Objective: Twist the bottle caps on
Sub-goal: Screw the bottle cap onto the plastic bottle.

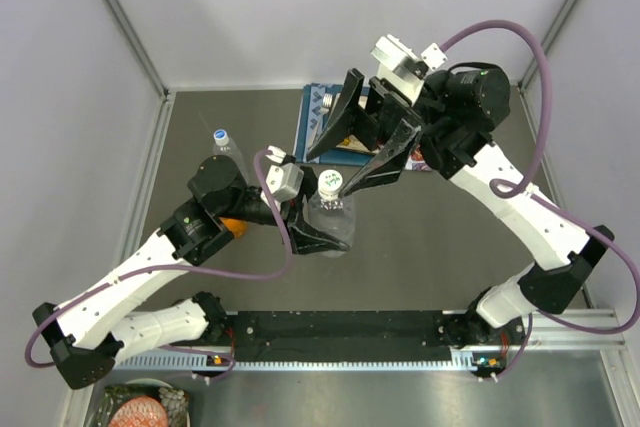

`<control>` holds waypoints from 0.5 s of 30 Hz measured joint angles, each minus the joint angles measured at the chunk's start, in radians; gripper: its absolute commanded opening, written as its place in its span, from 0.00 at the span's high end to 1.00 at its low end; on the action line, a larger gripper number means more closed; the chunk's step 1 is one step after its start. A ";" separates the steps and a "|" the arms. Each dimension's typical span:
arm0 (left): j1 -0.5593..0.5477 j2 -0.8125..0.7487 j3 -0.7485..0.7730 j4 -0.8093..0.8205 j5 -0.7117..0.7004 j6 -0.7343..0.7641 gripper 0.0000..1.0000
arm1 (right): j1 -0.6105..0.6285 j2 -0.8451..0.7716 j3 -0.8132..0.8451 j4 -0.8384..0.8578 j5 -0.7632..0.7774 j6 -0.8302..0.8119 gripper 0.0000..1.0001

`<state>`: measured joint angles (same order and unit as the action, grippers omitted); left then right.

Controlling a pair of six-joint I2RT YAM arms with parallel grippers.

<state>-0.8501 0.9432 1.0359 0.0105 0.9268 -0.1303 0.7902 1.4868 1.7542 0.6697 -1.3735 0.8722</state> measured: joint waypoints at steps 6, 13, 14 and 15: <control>0.002 0.000 0.000 0.011 -0.001 0.000 0.84 | 0.002 0.000 -0.028 0.026 -0.003 0.028 0.36; 0.005 -0.001 0.000 0.013 -0.009 0.000 0.85 | 0.008 0.001 -0.029 0.041 -0.003 0.040 0.44; 0.006 -0.001 0.000 0.013 -0.012 0.000 0.85 | 0.008 0.001 -0.029 0.042 -0.003 0.041 0.45; 0.007 -0.001 0.000 0.013 -0.013 0.000 0.85 | 0.010 0.001 -0.029 0.042 -0.003 0.041 0.45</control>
<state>-0.8433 0.9424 1.0359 0.0235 0.9142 -0.1307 0.7998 1.4879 1.7256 0.7113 -1.3766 0.9134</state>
